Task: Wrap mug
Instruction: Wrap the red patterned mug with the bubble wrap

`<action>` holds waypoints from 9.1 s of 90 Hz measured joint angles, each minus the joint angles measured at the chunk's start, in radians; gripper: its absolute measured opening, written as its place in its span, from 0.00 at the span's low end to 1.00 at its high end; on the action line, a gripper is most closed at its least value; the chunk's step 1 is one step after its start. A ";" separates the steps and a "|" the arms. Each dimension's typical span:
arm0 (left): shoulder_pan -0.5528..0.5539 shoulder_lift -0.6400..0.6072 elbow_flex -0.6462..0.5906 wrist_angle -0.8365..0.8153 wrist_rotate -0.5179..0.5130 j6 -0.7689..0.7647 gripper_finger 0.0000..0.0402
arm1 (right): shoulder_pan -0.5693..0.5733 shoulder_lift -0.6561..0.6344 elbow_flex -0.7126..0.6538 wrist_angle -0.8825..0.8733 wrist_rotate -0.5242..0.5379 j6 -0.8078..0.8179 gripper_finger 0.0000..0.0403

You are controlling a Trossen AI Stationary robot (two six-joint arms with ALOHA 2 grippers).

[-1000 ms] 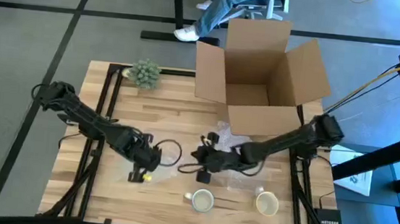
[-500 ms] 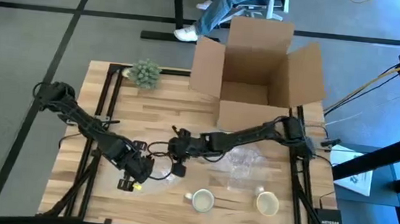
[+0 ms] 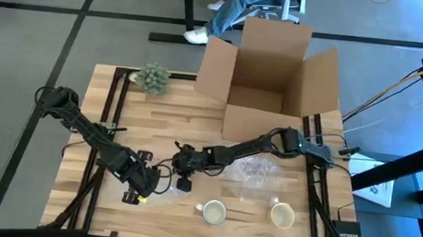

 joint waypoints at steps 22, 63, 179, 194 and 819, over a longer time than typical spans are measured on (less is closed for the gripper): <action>-0.054 0.000 0.000 0.048 0.090 -0.184 0.00 | -0.037 -0.012 0.003 -0.103 0.156 0.036 0.00; -0.123 0.028 -0.011 0.285 0.123 -0.414 0.01 | -0.111 -0.015 0.075 -0.255 0.272 0.013 0.00; 0.274 -0.191 -0.504 0.358 -0.232 -0.274 0.47 | 0.005 -0.169 0.077 -0.391 -0.048 0.030 0.00; 0.410 -0.192 -0.633 0.544 -0.284 -0.211 0.47 | 0.081 -0.157 0.072 -0.345 -0.009 0.004 0.00; 0.249 -0.664 -0.406 0.317 -0.265 -0.265 0.47 | -0.047 -0.039 0.342 -0.404 0.259 0.063 0.58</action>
